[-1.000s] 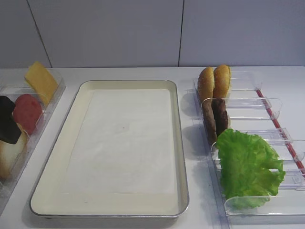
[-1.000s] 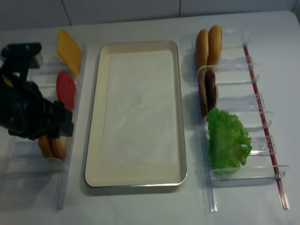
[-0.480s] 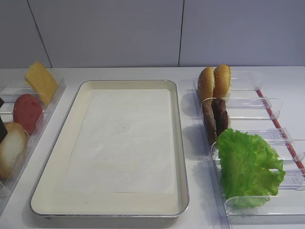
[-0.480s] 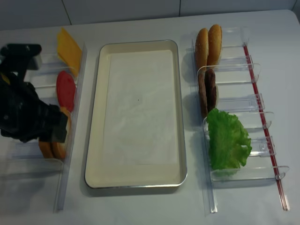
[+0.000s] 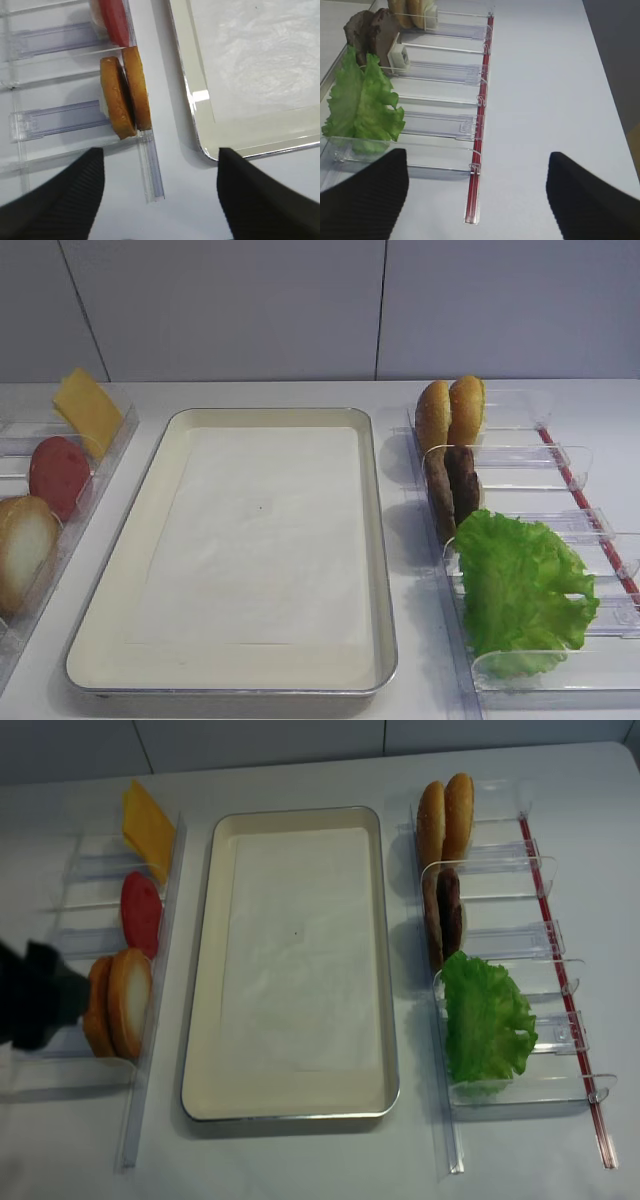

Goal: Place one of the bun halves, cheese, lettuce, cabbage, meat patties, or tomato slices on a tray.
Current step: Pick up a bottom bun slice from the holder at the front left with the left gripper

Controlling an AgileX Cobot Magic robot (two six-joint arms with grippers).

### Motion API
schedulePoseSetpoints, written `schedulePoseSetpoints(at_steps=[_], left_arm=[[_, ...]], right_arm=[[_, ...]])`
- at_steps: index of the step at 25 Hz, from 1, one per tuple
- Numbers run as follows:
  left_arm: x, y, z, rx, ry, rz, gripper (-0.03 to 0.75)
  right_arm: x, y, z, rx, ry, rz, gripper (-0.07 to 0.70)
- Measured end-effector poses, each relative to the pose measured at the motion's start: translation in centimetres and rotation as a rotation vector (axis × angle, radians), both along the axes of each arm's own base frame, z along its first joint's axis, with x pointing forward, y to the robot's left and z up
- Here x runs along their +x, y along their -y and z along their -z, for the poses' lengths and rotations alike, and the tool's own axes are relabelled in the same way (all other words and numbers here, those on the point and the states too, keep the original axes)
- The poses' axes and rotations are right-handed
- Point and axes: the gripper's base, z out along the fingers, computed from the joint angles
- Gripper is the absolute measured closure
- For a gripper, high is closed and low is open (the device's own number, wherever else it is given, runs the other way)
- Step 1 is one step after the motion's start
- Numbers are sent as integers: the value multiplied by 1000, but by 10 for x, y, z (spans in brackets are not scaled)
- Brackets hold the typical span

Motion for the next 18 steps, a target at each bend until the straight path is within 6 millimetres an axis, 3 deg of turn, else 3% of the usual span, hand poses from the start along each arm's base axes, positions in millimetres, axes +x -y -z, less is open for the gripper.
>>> schedulePoseSetpoints(at_steps=[6,9,12,18], left_arm=[[-61,-8,-8,-13,190,-29,267],[-86,-12,2,-15,250,-37,274],[-115,-16,25,5,317,-25,314],[-134,-18,48,13,367,-8,325]], right_arm=[[0,0,0,0,0,0,69],[0,0,0,0,0,0,70],[0,0,0,0,-1,0,78],[0,0,0,0,-1,0,110]])
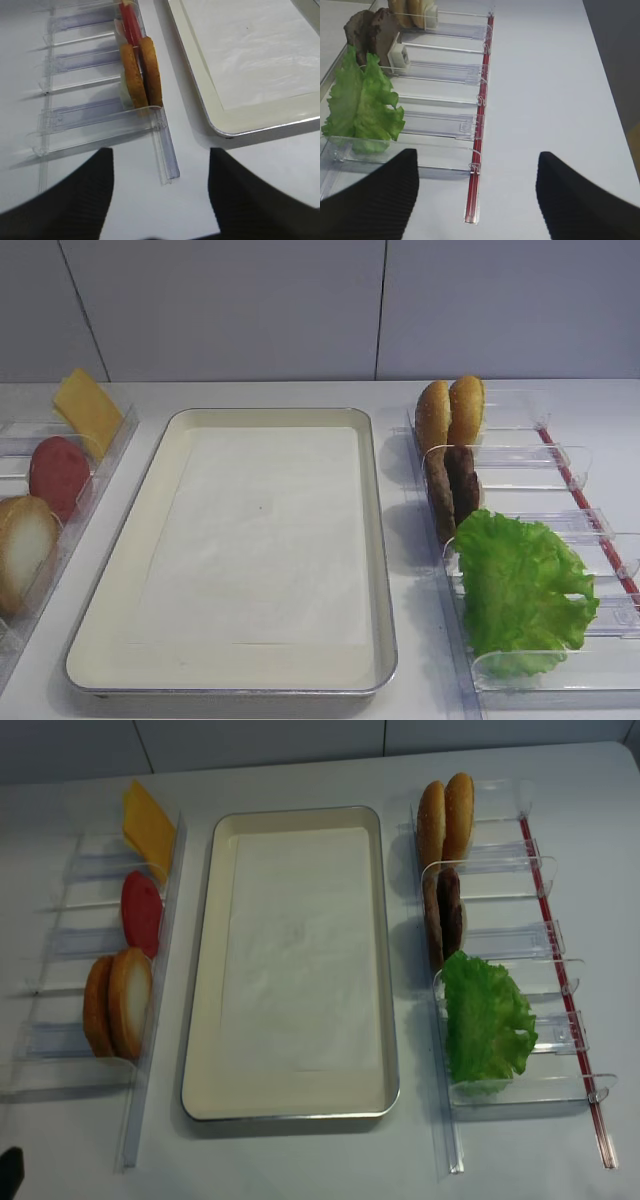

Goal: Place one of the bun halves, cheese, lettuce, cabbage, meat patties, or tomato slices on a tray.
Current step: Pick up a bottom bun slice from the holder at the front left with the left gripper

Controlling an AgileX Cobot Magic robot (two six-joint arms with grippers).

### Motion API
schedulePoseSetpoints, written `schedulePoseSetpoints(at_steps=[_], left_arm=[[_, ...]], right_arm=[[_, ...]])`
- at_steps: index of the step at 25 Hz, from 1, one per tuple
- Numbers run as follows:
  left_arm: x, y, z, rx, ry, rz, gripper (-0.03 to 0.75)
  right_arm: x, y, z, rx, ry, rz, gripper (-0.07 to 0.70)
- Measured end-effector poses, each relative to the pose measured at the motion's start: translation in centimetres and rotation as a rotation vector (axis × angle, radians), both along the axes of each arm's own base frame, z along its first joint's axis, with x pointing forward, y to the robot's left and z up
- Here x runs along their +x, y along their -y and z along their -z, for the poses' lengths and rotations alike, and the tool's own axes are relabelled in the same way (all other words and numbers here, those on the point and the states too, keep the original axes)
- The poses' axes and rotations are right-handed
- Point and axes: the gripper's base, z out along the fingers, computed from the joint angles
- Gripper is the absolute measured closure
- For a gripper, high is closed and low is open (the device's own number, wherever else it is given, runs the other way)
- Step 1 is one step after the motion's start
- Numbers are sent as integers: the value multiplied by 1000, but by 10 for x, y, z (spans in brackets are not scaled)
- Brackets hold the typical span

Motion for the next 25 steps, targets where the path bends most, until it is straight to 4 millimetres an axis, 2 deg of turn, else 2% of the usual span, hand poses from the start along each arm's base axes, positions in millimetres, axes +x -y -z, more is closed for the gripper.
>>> schedulePoseSetpoints(at_steps=[5,9,19,25], left_arm=[[-16,-2,25,-5,59,1,334],[-8,0,42,-7,31,4,339],[-2,2,46,-30,60,16,339],[-2,2,46,-30,61,16,339]], right_arm=[[0,0,0,0,0,0,141],[0,0,0,0,0,0,176],[0,0,0,0,0,0,257],[0,0,0,0,0,0,268]])
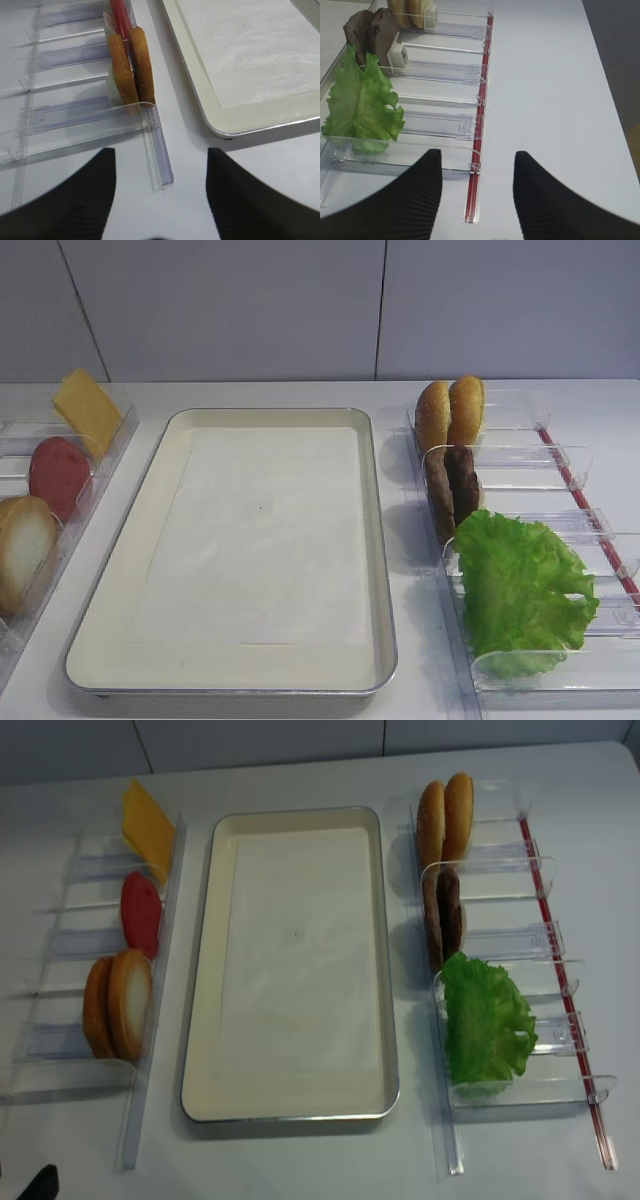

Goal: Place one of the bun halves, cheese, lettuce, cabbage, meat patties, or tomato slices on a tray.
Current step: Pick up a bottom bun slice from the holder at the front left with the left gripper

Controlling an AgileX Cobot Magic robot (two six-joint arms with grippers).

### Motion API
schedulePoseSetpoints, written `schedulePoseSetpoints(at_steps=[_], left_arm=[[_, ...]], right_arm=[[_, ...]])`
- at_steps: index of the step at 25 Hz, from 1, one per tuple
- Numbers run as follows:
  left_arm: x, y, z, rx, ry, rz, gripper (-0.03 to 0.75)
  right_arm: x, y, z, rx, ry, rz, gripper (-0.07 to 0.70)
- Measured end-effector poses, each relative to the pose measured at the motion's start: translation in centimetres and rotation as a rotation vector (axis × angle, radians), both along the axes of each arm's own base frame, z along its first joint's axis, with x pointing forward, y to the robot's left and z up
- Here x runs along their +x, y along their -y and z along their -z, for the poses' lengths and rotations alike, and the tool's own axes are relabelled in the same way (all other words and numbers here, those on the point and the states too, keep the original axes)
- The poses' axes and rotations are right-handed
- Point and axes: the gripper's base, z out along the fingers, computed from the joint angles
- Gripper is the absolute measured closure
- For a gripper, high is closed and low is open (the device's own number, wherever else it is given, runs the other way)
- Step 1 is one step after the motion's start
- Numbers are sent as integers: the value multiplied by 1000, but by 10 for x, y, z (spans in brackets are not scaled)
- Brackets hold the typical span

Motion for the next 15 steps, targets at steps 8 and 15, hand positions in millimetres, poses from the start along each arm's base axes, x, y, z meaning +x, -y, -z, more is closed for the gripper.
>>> schedulePoseSetpoints(at_steps=[8,15], left_arm=[[0,0,0,-4,0,2,340],[0,0,0,-4,0,2,340]], right_arm=[[0,0,0,6,-1,4,289],[0,0,0,6,-1,4,356]])
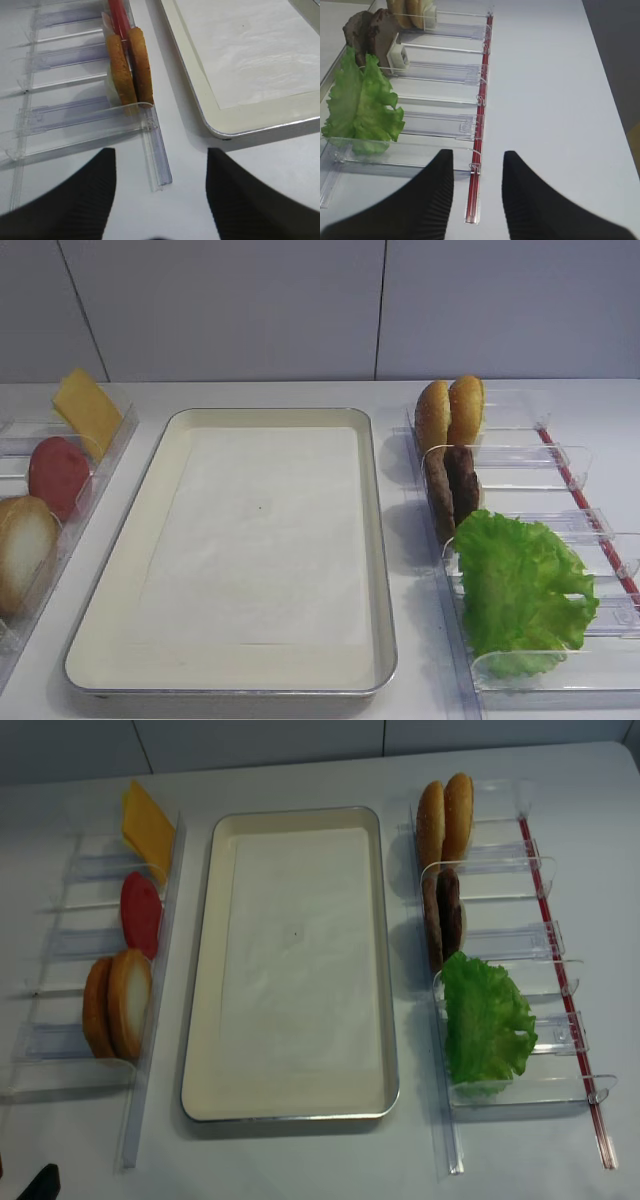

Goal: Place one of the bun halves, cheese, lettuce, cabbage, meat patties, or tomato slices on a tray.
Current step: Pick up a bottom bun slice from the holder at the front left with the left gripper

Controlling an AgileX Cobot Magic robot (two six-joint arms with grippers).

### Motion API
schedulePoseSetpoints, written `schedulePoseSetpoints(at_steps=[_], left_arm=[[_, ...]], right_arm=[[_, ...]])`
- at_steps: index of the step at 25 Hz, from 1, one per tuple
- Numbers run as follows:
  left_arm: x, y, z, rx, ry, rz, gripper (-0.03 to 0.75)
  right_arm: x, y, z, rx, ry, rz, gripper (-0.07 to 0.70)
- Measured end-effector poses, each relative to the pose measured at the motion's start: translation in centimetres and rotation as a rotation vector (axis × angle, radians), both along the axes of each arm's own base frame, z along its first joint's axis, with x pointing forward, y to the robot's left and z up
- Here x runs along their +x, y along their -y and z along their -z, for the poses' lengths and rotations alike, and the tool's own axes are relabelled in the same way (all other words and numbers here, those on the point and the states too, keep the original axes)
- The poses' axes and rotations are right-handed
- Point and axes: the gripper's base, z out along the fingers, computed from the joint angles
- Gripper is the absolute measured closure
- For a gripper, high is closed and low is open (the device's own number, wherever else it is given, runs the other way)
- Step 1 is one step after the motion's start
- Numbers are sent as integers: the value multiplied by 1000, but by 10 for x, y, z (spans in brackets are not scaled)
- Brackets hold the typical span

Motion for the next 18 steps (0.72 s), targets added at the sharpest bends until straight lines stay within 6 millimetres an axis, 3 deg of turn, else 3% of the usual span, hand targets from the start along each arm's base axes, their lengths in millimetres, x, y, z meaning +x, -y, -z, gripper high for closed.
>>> schedulePoseSetpoints(at_steps=[6,10,13,18], left_arm=[[0,0,-1,0,2,0,340],[0,0,-13,-8,9,-3,340],[13,2,-30,-24,-48,-16,340],[49,9,-58,-59,-190,-11,340]], right_arm=[[0,0,0,0,0,0,411],[0,0,0,0,0,0,425],[0,0,0,0,0,0,426],[0,0,0,0,0,0,426]])
